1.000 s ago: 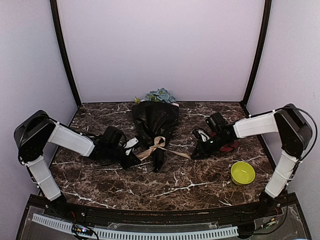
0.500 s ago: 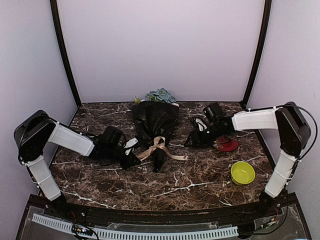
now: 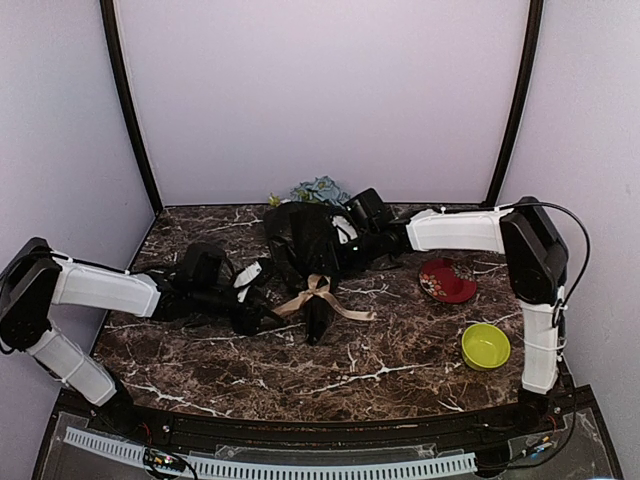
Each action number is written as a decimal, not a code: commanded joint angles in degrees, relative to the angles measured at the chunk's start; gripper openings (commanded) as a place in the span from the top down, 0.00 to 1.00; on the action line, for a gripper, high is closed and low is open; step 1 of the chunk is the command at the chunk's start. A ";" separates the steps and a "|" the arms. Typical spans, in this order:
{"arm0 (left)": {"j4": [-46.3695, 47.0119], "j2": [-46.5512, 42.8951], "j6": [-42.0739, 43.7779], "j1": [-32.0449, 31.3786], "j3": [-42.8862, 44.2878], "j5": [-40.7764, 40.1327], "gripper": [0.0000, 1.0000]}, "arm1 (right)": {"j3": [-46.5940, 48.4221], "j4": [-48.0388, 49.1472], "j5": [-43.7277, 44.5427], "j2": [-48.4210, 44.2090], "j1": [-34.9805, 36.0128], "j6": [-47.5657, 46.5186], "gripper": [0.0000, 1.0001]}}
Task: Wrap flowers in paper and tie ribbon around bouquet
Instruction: Tie the half-tied ribbon around the folded bouquet.
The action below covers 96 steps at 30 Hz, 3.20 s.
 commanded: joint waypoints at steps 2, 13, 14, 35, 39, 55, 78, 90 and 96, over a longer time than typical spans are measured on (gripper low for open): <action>-6.01 2.55 -1.29 1.61 2.63 -10.46 0.41 | 2.85 -2.78 3.73 2.12 0.81 -1.47 0.38; -0.01 -0.36 -1.06 5.48 -0.05 8.99 0.36 | 3.03 -1.55 1.18 4.30 0.96 -0.96 0.58; 1.73 -2.02 -0.74 5.46 -1.34 11.53 0.35 | 3.25 -1.52 0.92 4.52 0.93 -0.90 0.60; -16.28 3.84 1.80 5.73 6.81 -3.89 0.30 | 1.96 -1.87 1.21 2.00 0.96 -1.53 0.91; -19.51 7.17 1.77 5.73 8.61 -2.84 0.27 | 0.62 -1.45 1.06 0.58 0.96 -1.39 0.89; -21.08 11.20 1.11 6.09 11.92 -5.48 1.00 | -1.90 -2.04 1.00 -1.42 0.85 -1.49 1.00; -15.15 14.71 -2.78 9.12 15.48 -16.33 1.00 | -16.41 0.54 -0.85 -5.20 -4.80 -0.97 1.00; -17.11 14.77 -5.36 10.29 14.79 -15.93 1.00 | -20.69 1.16 -1.07 -5.57 -6.76 -1.40 1.00; -17.49 15.20 -5.54 10.67 15.12 -15.50 1.00 | -23.75 1.70 -1.52 -6.30 -7.62 -1.33 1.00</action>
